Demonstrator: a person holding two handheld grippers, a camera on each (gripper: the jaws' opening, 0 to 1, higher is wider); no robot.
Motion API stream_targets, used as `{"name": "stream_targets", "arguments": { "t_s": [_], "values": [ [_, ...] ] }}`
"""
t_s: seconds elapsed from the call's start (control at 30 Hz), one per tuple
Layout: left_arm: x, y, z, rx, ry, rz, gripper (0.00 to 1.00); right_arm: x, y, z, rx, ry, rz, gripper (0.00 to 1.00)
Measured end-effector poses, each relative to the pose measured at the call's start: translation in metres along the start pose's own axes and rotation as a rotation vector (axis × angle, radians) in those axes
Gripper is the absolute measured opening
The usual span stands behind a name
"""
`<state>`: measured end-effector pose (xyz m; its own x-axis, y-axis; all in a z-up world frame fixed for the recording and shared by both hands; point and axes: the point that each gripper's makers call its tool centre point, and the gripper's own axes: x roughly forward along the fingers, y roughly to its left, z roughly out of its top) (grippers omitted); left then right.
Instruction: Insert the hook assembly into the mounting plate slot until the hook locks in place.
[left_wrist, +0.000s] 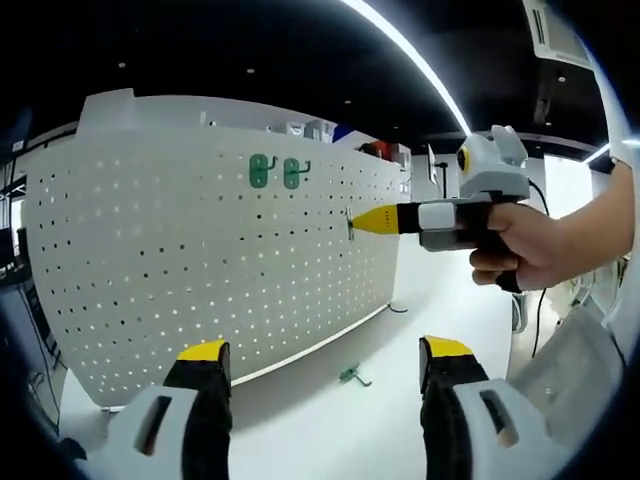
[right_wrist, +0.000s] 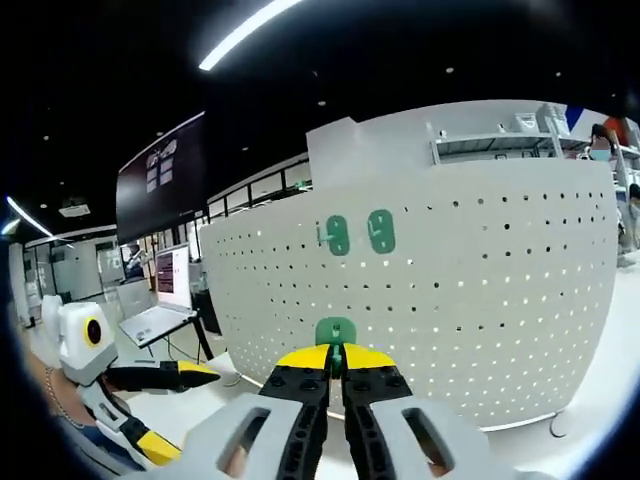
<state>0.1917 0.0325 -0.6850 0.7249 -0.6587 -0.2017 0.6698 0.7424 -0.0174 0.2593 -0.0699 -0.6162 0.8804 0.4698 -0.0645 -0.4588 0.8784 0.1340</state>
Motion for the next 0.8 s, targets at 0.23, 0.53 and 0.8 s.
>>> {"name": "stream_targets", "arguments": {
  "t_s": [0.23, 0.53, 0.8],
  "values": [
    [-0.001, 0.001, -0.001, -0.006, -0.001, 0.005, 0.79, 0.004, -0.013, 0.012, -0.009, -0.021, -0.027, 0.01],
    [-0.003, 0.004, -0.002, -0.010, -0.002, 0.017, 0.79, 0.012, -0.032, 0.031, -0.052, -0.047, -0.057, 0.01],
    [-0.006, 0.006, -0.004, -0.014, 0.000, 0.024, 0.78, 0.022, -0.047, 0.046, -0.085, -0.070, -0.088, 0.01]
  ]
}}
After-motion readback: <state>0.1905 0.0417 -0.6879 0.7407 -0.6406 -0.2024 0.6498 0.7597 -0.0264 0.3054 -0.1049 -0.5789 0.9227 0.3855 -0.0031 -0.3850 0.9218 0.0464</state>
